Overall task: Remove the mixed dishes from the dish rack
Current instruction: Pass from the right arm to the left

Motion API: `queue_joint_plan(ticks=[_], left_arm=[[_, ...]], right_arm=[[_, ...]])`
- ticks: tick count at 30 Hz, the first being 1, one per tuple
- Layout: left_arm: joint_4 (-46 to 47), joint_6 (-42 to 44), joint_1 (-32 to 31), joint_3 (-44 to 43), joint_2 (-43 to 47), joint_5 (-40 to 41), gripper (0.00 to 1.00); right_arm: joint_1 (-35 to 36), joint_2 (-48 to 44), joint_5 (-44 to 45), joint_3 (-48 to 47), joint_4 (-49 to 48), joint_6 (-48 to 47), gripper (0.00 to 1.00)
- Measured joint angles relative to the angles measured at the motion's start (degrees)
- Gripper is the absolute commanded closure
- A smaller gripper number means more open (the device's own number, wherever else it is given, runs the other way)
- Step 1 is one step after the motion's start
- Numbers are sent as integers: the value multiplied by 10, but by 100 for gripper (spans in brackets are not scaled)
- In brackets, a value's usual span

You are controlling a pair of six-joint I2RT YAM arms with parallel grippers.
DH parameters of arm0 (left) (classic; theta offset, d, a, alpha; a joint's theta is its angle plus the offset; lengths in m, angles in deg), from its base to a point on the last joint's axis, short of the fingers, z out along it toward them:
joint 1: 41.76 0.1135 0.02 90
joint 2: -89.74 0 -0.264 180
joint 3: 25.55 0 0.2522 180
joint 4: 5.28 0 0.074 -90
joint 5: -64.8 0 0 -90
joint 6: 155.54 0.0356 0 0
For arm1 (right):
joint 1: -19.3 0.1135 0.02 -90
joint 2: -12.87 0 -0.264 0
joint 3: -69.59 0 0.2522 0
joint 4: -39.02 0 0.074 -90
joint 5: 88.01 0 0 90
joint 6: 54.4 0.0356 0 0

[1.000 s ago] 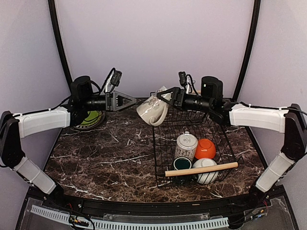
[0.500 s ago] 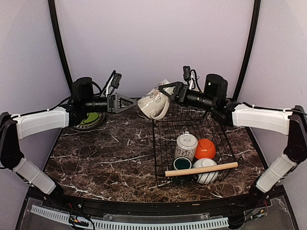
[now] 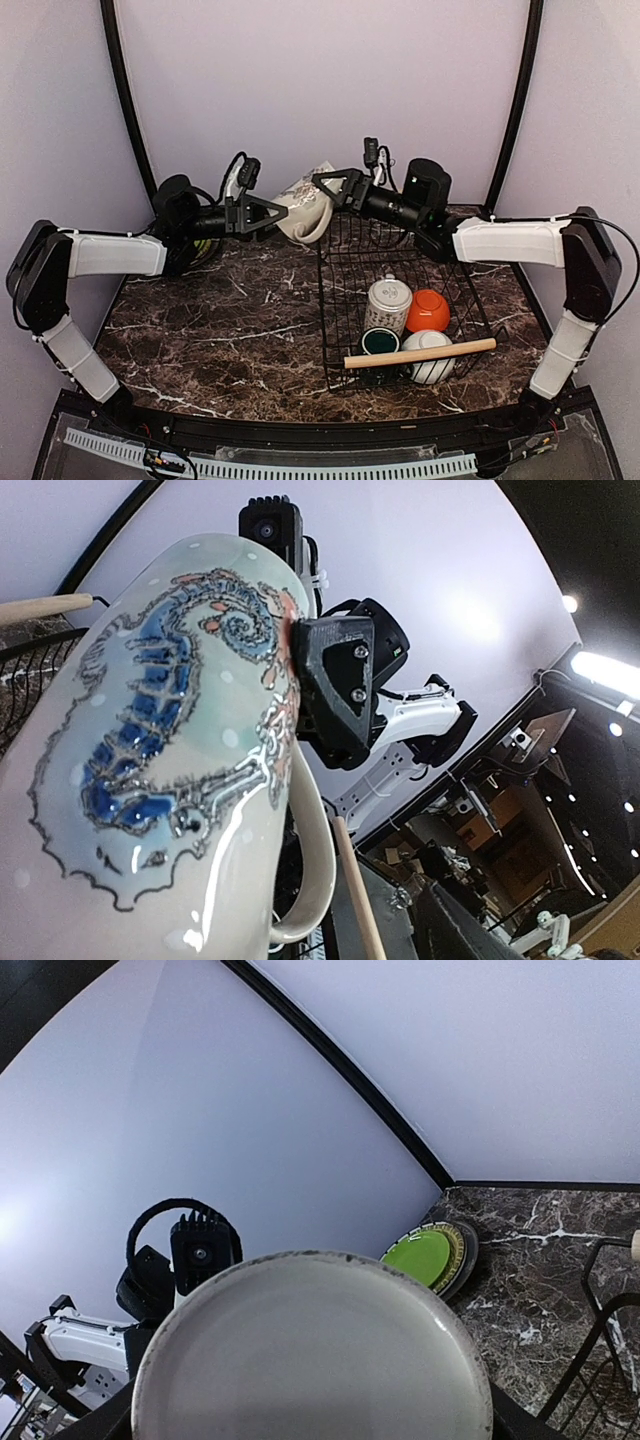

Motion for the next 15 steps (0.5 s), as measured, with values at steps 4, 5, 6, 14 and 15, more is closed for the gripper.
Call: queue_joint_plan(ticks=[4, 5, 6, 14, 15], left_arm=[[63, -59, 0, 7, -16, -2, 47], [74, -67, 0, 8, -16, -3, 50], [83, -75, 1, 9, -16, -3, 52], [118, -99, 8, 10, -16, -1, 77], [117, -99, 10, 10, -16, 0, 84]], right_arm=[[11, 21, 5, 2, -45, 9, 100], [15, 25, 10, 7, -70, 12, 100], [20, 29, 14, 12, -92, 15, 100], [42, 65, 22, 22, -199, 30, 100], [43, 68, 21, 23, -203, 32, 100]])
